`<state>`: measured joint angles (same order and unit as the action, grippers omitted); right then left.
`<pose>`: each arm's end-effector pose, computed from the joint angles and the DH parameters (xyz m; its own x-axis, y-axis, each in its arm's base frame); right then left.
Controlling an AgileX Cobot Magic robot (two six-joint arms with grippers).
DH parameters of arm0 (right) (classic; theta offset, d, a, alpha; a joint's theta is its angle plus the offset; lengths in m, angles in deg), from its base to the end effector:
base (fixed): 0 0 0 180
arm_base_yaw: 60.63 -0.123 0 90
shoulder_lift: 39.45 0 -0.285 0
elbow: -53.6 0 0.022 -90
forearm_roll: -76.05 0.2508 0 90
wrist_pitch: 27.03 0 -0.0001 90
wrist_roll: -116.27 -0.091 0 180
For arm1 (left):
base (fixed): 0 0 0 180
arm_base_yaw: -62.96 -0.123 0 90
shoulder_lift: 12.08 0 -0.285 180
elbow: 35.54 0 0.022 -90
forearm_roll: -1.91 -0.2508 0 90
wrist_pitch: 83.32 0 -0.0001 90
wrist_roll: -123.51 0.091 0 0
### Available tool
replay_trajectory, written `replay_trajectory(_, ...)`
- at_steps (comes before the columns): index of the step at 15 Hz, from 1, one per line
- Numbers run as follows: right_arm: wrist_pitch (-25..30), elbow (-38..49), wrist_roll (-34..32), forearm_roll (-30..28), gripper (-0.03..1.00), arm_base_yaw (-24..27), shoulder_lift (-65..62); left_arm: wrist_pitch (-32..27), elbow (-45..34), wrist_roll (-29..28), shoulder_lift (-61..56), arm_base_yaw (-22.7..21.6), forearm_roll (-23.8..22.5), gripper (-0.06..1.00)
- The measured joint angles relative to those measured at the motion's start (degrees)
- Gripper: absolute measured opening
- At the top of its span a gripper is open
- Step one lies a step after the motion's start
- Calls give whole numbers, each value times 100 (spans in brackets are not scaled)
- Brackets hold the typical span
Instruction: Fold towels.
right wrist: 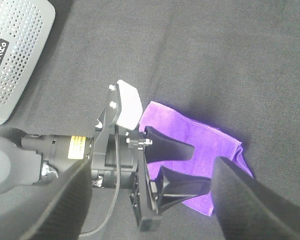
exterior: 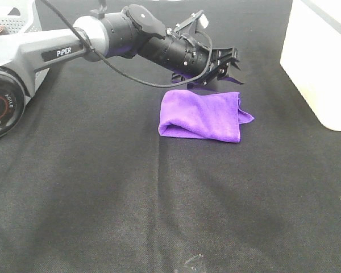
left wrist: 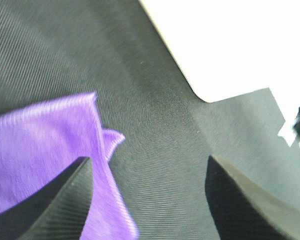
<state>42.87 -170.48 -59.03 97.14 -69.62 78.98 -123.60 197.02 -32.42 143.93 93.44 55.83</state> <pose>0.4128 0.0965 0.3941 -0.8045 -0.0799 -0.5886 -0.3086 0.9029 0.2993 0.4661 -0.3296 0.1521 -0.8068 0.1003 -0.5822 0.5101 0.6155 -0.6008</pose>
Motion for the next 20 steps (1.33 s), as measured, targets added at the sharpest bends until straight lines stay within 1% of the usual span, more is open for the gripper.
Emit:
replay_trajectory(1,0,0,0,0,65,0,0,0,0,206,-17,0,-40,60)
replay_trajectory(2,0,0,0,0,65,0,0,-23,0,292,-86,-17,-241,60)
replay_trajectory(3,0,0,0,-6,65,0,-6,-97,0,309,-206,-34,-653,60)
replay_trajectory(4,0,23,0,-57,65,0,-52,-292,0,178,-361,-92,-1272,60)
replay_trajectory(5,6,92,0,-178,65,0,-138,-573,0,-143,-527,-189,-1942,61)
replay_trajectory(7,6,160,0,-493,65,0,-361,-1134,0,-1215,-825,-493,-3289,63)
replay_trajectory(8,6,160,0,-567,65,0,-435,-1398,0,-1650,-928,-636,-3816,65)
replay_trajectory(9,6,160,0,-596,65,0,-498,-1725,0,-1954,-1014,-785,-4142,65)
replay_trajectory(10,6,160,0,-602,65,0,-533,-1885,0,-2068,-1060,-871,-4257,66)
replay_trajectory(11,6,160,-29,-602,65,0,-607,-2177,34,-2206,-1157,-1066,-4354,66)
replay_trajectory(13,6,166,-120,-693,65,0,-773,-2790,223,-2286,-1318,-1409,-4435,66)
replay_trajectory(15,6,166,-166,-814,65,0,-957,-2882,281,-2275,-1547,-1713,-4647,66)
replay_trajectory(17,6,166,-286,-882,65,0,-1146,-2905,281,-2149,-1896,-1822,-4836,66)
replay_trajectory(20,6,246,-424,-894,65,0,-1432,-2911,281,-2108,-2395,-1971,-4841,66)
